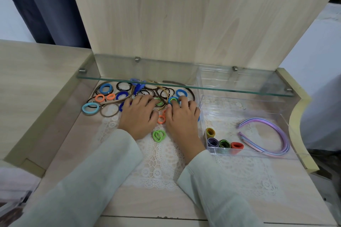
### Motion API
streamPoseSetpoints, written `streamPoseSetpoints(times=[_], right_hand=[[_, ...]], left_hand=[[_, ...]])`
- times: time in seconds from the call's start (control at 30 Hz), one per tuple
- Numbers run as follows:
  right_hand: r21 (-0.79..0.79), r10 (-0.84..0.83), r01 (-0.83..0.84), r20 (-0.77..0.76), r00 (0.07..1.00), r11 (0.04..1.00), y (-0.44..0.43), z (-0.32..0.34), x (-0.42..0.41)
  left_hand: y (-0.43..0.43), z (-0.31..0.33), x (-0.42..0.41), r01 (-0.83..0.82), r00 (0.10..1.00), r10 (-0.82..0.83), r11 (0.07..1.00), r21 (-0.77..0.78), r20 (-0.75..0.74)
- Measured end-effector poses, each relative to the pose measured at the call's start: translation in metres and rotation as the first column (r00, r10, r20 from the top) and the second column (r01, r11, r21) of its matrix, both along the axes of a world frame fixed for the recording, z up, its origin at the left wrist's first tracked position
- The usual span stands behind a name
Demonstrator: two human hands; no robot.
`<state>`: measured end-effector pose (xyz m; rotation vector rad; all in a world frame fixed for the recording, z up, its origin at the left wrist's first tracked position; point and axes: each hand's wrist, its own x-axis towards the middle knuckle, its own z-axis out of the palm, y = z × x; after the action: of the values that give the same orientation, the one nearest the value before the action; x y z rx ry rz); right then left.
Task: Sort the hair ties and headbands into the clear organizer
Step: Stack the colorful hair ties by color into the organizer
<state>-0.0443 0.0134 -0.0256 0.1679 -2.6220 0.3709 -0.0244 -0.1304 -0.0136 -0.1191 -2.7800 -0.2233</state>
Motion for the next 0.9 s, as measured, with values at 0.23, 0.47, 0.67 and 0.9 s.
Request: streamPoseSetpoints(times=[0.23,0.47,0.67,0.9], right_hand=[[0.023,0.047,-0.048,0.04,0.998,0.999,0.0009,0.0029,0.0034],[0.013,0.01,-0.01,0.024,1.0,1.0,0.0003,0.0024,0.0021],[-0.011,0.07,-0.069,0.065,0.995,0.998,0.0017,0.0063,0.0032],[0.007,0.083,-0.085,0.106,0.991,0.996,0.0034,0.0057,0.003]], left_hand=[[-0.0006,-0.0005,0.0001,-0.02,0.999,0.021,0.998,0.058,-0.024],[-0.0045,0.0,0.0017,-0.051,0.992,0.067,0.987,0.152,-0.102],[-0.0041,0.0007,0.0038,-0.05,0.985,0.085,0.974,0.222,-0.151],[-0.0035,0.0014,0.0046,-0.045,0.982,0.081,0.977,0.207,-0.17]])
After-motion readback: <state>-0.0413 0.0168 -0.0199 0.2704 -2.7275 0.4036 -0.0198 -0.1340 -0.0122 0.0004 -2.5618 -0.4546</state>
